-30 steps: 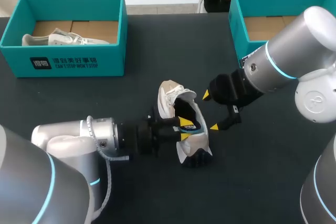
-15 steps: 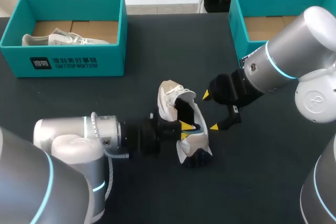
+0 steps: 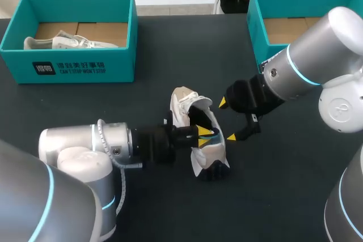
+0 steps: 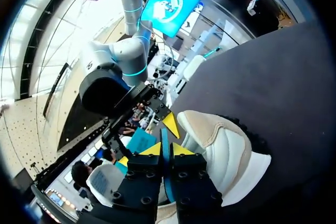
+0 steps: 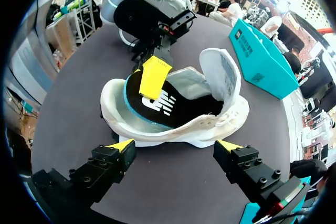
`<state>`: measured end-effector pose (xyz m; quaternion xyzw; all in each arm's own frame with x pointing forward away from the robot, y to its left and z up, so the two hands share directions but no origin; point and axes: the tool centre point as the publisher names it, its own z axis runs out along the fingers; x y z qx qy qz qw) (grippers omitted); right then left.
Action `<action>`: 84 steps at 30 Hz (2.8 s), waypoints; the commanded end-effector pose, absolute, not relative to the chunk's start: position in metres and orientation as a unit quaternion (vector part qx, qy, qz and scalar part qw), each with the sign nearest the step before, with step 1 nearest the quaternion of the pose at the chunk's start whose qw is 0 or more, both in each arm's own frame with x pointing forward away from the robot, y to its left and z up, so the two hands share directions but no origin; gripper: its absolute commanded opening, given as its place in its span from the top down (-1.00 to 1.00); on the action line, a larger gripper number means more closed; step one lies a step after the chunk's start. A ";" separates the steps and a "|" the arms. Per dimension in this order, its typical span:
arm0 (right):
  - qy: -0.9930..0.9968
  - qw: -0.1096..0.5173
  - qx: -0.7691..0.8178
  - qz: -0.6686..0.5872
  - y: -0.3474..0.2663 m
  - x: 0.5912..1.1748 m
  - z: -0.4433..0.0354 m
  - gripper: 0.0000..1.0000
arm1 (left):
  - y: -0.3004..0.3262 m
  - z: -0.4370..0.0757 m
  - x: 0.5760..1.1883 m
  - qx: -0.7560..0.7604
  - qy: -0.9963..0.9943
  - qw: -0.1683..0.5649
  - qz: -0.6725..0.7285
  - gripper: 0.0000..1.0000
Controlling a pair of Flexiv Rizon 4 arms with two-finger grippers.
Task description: Take the shoe out of the shoebox, open the shoe tongue, remove and reinsert the insole, then place the shoe into the shoebox
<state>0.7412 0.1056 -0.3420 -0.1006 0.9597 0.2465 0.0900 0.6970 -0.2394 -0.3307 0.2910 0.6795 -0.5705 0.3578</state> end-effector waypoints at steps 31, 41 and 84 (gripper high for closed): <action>0.960 0.091 -0.100 0.246 0.107 0.741 -0.343 -1.00 | -0.217 -0.267 0.687 0.280 0.645 0.373 -0.605 -0.33; 0.960 0.091 -0.100 0.246 0.107 0.741 -0.343 -1.00 | -0.207 -0.243 0.696 0.302 0.655 0.345 -0.601 -0.44; 0.958 0.036 -0.137 0.248 0.014 0.754 -0.257 -1.00 | -0.192 -0.224 0.730 0.581 0.719 -0.024 -0.381 -1.00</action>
